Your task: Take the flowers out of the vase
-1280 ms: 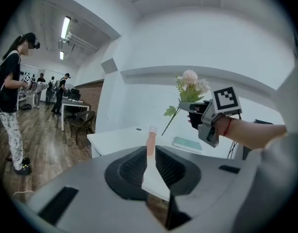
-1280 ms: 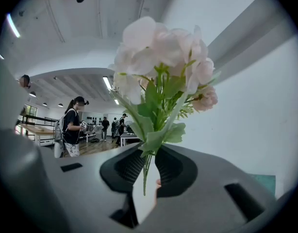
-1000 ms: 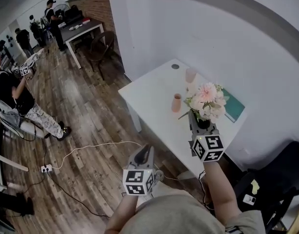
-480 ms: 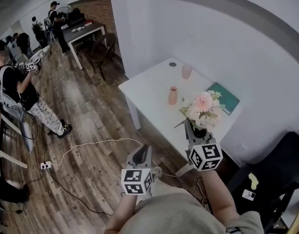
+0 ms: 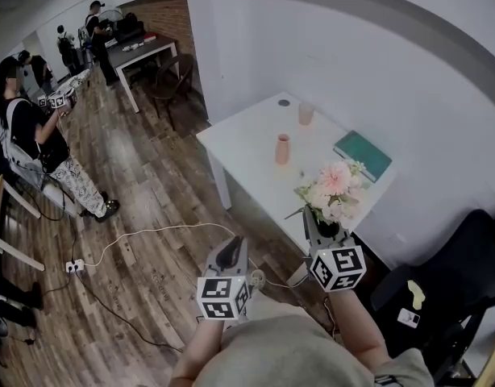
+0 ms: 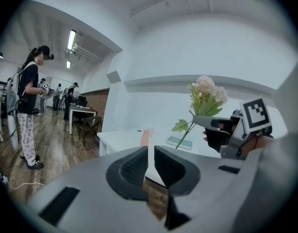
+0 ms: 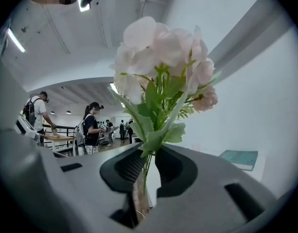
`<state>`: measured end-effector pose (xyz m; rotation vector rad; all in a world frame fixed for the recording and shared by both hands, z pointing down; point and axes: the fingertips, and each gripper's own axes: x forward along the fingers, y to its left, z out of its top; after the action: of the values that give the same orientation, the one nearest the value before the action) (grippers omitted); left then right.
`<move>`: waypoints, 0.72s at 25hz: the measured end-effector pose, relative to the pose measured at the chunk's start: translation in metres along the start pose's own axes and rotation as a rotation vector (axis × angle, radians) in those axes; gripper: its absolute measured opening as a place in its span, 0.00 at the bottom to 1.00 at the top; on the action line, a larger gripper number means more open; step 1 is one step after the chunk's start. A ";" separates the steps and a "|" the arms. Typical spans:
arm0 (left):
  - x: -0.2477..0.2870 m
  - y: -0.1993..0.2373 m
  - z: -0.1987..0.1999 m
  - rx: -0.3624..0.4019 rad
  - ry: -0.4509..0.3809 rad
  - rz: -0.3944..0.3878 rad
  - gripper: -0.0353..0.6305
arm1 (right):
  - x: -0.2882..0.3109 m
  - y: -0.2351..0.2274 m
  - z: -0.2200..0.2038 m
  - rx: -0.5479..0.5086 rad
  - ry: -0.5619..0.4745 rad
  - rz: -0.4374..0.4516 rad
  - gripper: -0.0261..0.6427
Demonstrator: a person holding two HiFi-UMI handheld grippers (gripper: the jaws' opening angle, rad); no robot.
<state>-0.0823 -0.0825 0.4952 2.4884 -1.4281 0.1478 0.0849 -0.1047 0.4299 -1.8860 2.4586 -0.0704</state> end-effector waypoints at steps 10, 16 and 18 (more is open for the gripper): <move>-0.014 -0.008 -0.002 0.024 0.002 0.009 0.11 | -0.017 0.008 -0.003 0.013 -0.001 0.012 0.13; -0.014 -0.002 0.004 0.022 0.000 0.018 0.11 | -0.013 0.012 0.000 0.000 0.005 0.016 0.12; -0.014 -0.002 0.004 0.024 0.001 0.019 0.11 | -0.012 0.012 0.000 -0.004 0.005 0.018 0.12</move>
<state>-0.0880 -0.0714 0.4882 2.4938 -1.4589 0.1708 0.0760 -0.0897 0.4288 -1.8677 2.4800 -0.0689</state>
